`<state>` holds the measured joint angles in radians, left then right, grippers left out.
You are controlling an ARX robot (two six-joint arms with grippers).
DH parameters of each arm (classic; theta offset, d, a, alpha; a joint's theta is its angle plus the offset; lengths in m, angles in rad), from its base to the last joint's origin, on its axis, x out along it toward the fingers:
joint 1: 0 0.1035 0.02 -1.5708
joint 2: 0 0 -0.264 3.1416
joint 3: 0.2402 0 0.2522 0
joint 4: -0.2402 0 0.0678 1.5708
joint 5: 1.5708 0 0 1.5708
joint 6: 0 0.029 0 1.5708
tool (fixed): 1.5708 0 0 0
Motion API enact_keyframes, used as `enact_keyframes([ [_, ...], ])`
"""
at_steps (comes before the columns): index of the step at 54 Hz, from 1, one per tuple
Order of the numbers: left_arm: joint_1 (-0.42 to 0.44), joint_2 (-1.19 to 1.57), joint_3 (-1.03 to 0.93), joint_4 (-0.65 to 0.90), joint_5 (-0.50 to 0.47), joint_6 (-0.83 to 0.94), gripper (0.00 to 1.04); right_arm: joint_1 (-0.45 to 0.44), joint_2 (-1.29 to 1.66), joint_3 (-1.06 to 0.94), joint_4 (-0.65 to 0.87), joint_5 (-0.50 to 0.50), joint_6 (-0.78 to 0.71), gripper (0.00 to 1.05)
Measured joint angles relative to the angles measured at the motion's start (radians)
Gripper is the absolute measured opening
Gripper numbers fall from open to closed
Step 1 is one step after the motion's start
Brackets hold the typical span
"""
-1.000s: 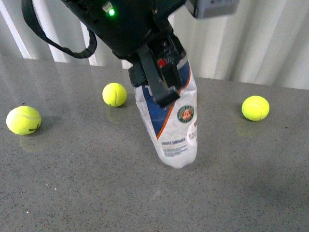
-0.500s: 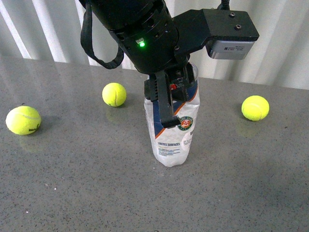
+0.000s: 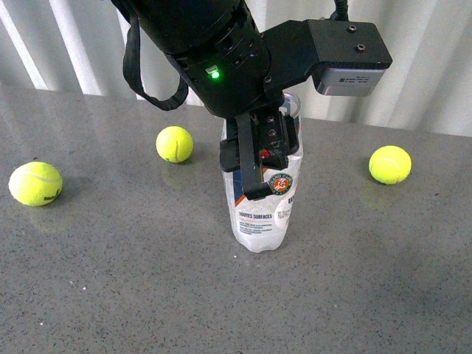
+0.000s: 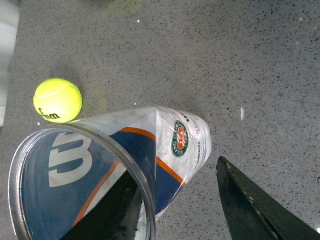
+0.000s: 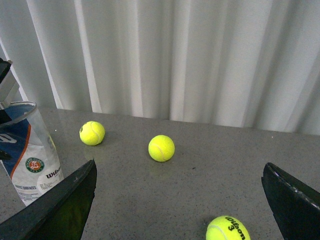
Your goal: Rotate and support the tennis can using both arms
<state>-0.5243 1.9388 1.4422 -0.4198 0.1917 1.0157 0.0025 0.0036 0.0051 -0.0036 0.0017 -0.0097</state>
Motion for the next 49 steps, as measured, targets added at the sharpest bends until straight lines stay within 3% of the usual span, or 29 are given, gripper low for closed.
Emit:
enact_keyframes([
  [15, -0.016, -0.058, -0.022, 0.001, 0.021, -0.012, 1.0, 0.0, 0.0, 0.0, 0.0, 0.0, 0.0, 0.98],
  [23, -0.018, -0.124, -0.049, 0.044, 0.077, -0.072, 0.98, 0.0, 0.0, 0.0, 0.0, 0.0, 0.0, 0.98],
  [29, 0.007, -0.252, -0.13, 0.164, 0.133, -0.151, 0.98, 0.0, 0.0, 0.0, 0.0, 0.0, 0.0, 0.98],
  [49, 0.296, -0.574, -0.61, 0.496, 0.278, -0.367, 0.98, 0.0, 0.0, 0.0, 0.0, 0.0, 0.0, 0.98],
])
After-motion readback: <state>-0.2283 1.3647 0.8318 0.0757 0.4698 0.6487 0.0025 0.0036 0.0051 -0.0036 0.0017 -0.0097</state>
